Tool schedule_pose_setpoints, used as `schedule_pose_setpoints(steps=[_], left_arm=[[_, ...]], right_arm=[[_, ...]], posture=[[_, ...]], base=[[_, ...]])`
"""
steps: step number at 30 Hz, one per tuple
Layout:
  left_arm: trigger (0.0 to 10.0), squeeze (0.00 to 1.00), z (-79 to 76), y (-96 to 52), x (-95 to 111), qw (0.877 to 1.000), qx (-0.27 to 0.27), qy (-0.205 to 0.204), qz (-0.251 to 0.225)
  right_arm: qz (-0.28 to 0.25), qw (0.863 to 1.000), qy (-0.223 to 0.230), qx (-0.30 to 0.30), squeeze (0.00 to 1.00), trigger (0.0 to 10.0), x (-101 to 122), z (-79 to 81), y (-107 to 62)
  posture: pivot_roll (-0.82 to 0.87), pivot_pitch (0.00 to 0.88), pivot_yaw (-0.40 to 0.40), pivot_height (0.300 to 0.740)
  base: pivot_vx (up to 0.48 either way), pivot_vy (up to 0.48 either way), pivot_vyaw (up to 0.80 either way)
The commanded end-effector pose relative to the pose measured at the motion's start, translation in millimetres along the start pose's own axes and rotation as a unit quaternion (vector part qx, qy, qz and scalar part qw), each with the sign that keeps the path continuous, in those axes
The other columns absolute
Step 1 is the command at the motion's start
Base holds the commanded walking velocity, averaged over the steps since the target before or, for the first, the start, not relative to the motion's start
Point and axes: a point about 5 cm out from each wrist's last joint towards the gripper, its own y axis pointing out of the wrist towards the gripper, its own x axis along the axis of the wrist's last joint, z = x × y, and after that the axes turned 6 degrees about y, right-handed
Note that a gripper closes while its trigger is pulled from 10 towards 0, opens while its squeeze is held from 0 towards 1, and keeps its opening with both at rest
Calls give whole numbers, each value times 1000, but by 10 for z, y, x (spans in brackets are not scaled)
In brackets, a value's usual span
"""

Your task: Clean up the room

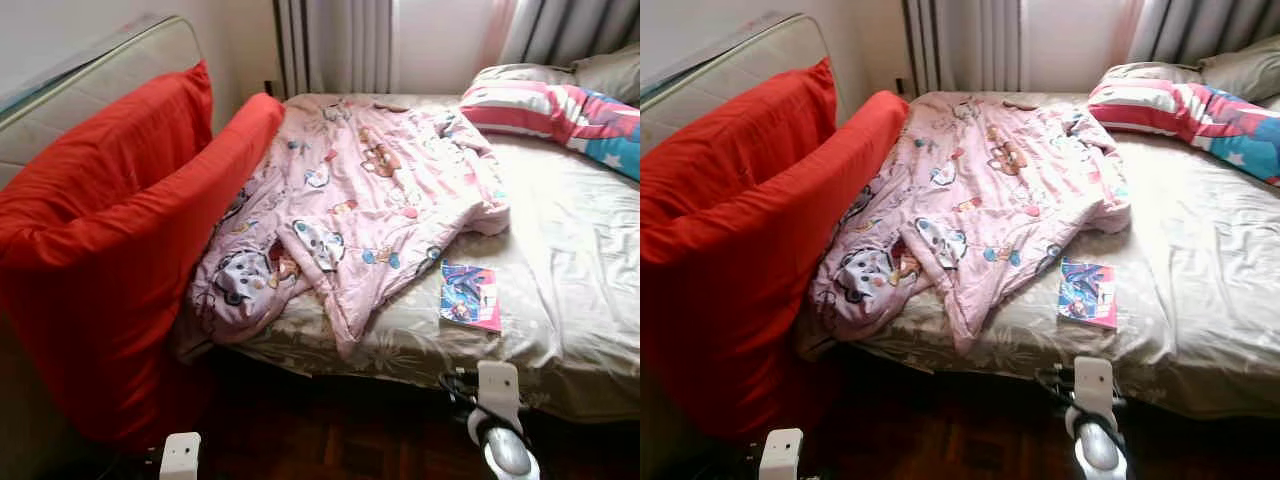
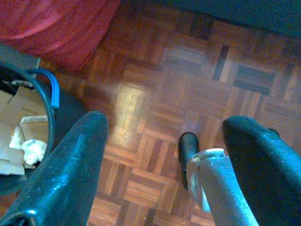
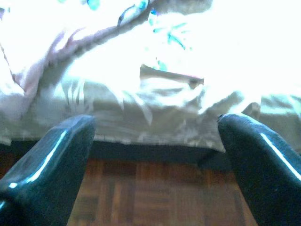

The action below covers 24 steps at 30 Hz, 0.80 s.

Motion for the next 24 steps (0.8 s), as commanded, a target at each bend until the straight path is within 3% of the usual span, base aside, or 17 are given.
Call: schedule_pose_setpoints(steps=[1,7,9,13,17,18,24], left_arm=[[10000,0,22,-15,-66,1000,4,-1,13],[10000,0,15,-20,-87,1000,5,-4,14],[10000,0,13,-20,-88,1000,5,-5,15],[10000,0,15,-17,-77,1000,6,-5,14],[10000,0,55,-41,-137,1000,8,-7,16],[10000,0,50,-40,-137,1000,7,-7,16],[10000,0,30,-28,-100,1000,6,-11,11]], right_arm=[[-28,1000,-10,-4,0,10000,11,-14,-39],[-40,998,-21,-36,0,10000,-216,-207,-273],[-19,998,-19,-57,0,10000,-361,-340,-382],[17,997,-21,-75,0,10000,-505,-450,-460],[99,990,16,-97,0,10000,-704,-540,-519],[143,985,22,-98,0,10000,-795,-552,-548],[217,972,14,-84,0,10000,-937,-552,-603]], posture=[[5,0,32,740],[2,0,24,740],[0,0,22,740],[-7,0,23,740],[-15,0,32,740],[-18,0,36,740],[0,0,36,740]], base=[[0,0,0],[0,0,0],[0,0,0],[0,0,0],[0,0,0],[0,0,0],[0,0,0]])
